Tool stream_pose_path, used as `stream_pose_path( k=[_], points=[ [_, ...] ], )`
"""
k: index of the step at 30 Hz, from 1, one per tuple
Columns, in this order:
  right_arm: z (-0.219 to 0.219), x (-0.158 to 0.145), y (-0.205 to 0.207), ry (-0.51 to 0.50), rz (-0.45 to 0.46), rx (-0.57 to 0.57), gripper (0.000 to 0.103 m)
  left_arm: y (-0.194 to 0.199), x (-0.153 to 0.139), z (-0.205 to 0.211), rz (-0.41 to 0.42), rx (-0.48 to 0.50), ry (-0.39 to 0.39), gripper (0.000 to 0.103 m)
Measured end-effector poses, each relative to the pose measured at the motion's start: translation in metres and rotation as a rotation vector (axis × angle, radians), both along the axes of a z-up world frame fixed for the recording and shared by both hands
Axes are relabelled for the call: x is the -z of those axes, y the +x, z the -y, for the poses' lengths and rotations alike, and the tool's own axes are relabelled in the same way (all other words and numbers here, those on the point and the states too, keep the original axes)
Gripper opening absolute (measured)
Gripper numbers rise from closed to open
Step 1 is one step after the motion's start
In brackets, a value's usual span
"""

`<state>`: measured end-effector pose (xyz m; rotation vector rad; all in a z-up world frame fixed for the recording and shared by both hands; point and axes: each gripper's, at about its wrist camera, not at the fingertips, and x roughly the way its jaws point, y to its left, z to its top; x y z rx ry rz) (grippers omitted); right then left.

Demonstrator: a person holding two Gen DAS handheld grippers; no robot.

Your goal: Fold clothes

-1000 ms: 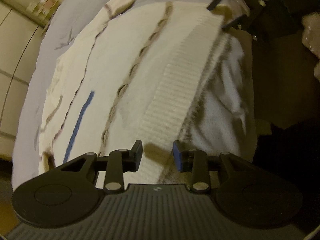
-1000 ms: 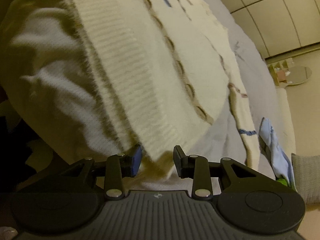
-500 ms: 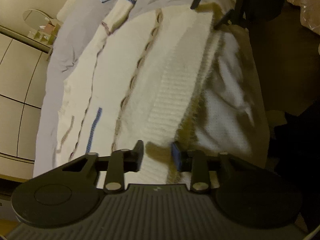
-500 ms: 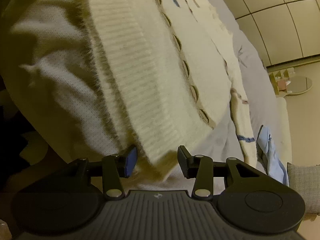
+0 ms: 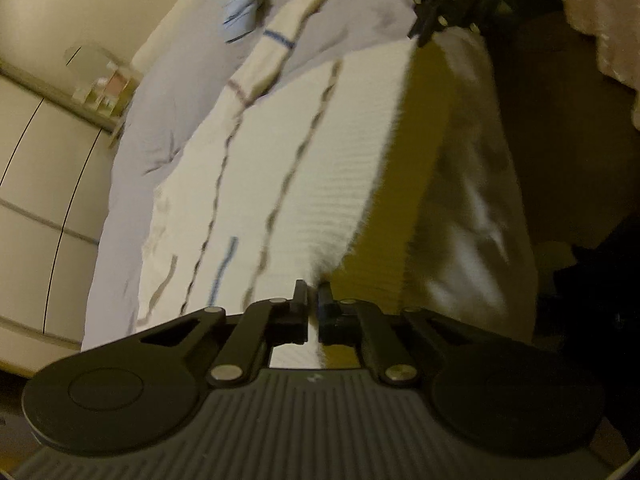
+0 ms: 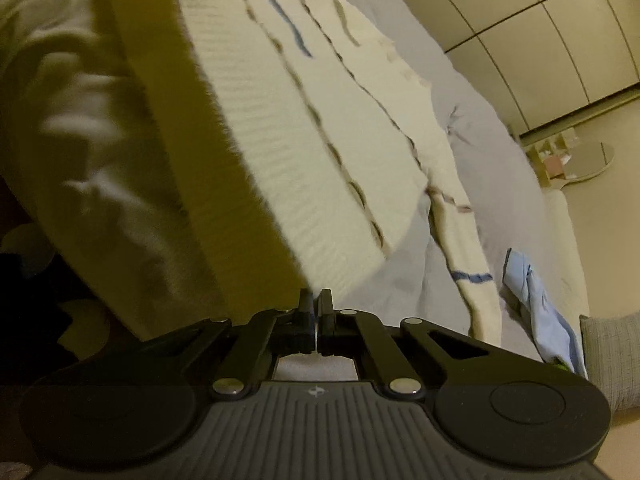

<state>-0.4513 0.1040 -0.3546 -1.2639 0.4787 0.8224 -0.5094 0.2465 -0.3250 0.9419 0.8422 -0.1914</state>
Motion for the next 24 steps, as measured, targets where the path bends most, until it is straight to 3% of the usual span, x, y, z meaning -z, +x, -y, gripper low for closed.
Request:
stream_pose_path(
  k=[5,7,9,10,13,15,18,21,22,24],
  points=[
    [0.003,0.049,-0.002,-0.191,-0.107,0.016,0.000,0.005,0.054,0.012,-0.115,0.016,0.074,0.002],
    [0.001,0.054,0.000,-0.218,-0.141,0.041,0.000,0.008,0.056,0.015,-0.123,0.010,0.080,0.003],
    [-0.005,0.035,0.007,-0.140,-0.186,0.103,0.000,0.010,0.048,0.013,-0.121,-0.017,0.047,0.004],
    [-0.008,0.023,0.011,-0.093,-0.207,0.138,0.005,0.009,0.043,0.011,-0.127,-0.019,0.040,0.005],
    [-0.020,-0.017,0.028,0.107,-0.307,0.243,0.036,0.001,0.027,0.001,-0.147,-0.055,-0.011,0.009],
    [-0.030,-0.036,0.051,0.265,-0.422,0.367,0.046,-0.003,0.012,-0.010,-0.153,-0.118,-0.072,0.009],
    [-0.044,-0.042,0.097,0.444,-0.582,0.569,0.049,0.005,-0.012,-0.044,-0.134,-0.324,-0.222,0.009],
    [-0.049,-0.027,0.134,0.569,-0.711,0.739,0.054,0.023,-0.016,-0.088,-0.109,-0.615,-0.375,0.012],
    [-0.050,-0.018,0.136,0.570,-0.747,0.788,0.061,0.028,-0.014,-0.102,-0.112,-0.711,-0.413,0.012],
    [-0.052,0.002,0.132,0.496,-0.814,0.867,0.063,0.038,0.006,-0.123,-0.190,-0.889,-0.444,0.014]
  ],
)
